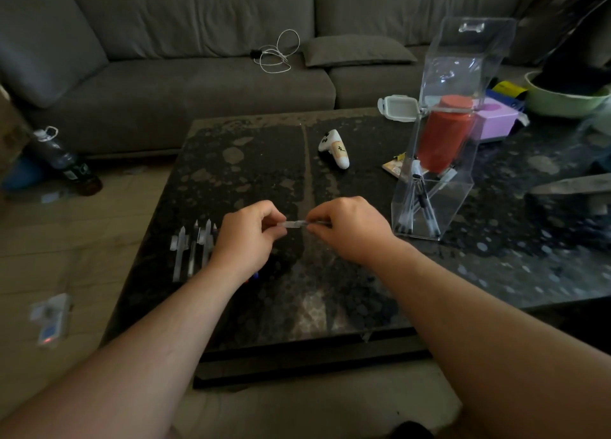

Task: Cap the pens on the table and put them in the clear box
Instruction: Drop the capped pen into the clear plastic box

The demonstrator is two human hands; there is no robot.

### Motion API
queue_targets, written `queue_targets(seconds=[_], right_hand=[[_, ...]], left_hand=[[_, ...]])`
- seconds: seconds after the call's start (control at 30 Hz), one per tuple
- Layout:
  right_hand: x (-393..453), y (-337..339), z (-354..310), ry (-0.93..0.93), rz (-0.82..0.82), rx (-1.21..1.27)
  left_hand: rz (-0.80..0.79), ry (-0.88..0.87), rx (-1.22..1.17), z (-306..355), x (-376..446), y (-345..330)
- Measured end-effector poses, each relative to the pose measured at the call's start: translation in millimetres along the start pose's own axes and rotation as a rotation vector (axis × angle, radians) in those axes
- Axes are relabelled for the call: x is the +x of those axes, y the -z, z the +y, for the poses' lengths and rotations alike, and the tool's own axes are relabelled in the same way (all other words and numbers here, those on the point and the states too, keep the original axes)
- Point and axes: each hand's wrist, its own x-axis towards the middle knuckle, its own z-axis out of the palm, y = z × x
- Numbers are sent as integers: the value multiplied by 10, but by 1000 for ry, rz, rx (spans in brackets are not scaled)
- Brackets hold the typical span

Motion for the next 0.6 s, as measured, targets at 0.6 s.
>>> queue_targets(seconds=[0.6], right_hand=[[-91, 63, -156, 82, 36, -182]], left_hand=[[-96, -26, -3, 70, -44, 37]])
